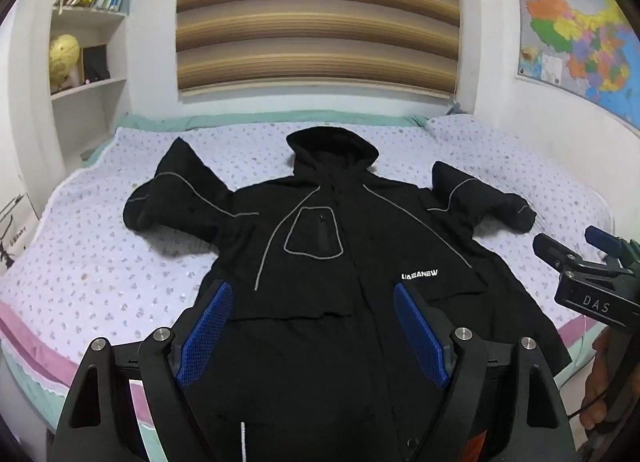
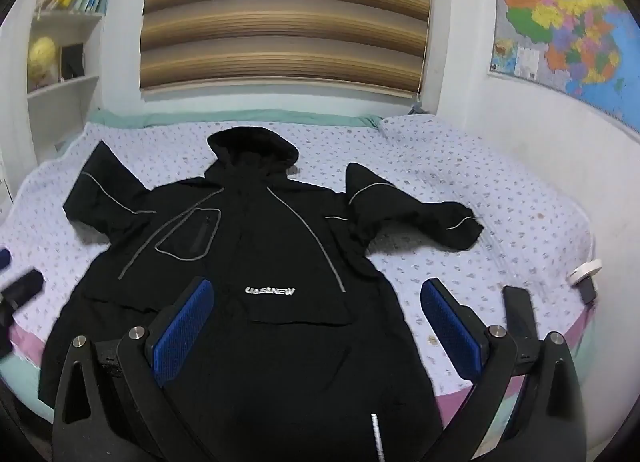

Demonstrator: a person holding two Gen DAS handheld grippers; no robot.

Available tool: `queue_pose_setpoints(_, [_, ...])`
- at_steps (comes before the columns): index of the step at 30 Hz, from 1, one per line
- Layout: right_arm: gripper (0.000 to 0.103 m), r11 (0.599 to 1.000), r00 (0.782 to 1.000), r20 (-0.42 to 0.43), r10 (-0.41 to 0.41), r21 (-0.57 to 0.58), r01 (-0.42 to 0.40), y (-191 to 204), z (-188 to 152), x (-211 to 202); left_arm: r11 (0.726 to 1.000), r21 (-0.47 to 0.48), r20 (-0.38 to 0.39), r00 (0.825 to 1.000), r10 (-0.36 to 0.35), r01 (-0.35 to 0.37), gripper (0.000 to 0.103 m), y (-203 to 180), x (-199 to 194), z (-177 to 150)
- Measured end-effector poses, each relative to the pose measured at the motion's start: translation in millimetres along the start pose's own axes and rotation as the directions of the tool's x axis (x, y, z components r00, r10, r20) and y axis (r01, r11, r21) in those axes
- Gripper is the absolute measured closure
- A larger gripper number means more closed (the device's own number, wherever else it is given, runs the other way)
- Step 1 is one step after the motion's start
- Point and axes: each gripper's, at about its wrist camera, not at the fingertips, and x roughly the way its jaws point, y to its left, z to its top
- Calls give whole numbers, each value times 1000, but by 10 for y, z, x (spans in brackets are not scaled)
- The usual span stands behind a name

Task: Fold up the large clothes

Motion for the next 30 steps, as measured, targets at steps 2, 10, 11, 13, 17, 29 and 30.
queue_pose_setpoints(2, [0,1000,1000,-7,-7,-9,7,29,-7,60,1000,-20,-6,1000,1,-1,19,18,52,-30])
queue_pose_setpoints(10, [0,1000,998,63,-5,-11,5,-1,8,-4,996,-20,75,993,87,-86,19,-3,138,-44])
queue_pose_setpoints(11, [0,1000,998,63,-4,-12,5,-19,-1,-5,992,-17,95,988,123,-121,19,-3,141,-54])
queue_pose_setpoints(13, [0,1000,998,64,-5,-2,5,-55,-30,-6,987,-17,119,980,159,-159,19,-3,169,-102])
queue_pose_setpoints(17, [0,999,999,38,7,35,-8,-114,-137,54,998,-43,23,998,55,-54,19,19,352,-258])
queue_pose_setpoints(29, [0,989,999,31,32,141,-37,-212,-216,-31,998,-19,63,996,56,-55,19,5,134,-388])
queue_pose_setpoints(30, [0,989,999,29,36,144,-40,-217,-223,-38,998,-29,65,996,62,-60,19,49,126,-394])
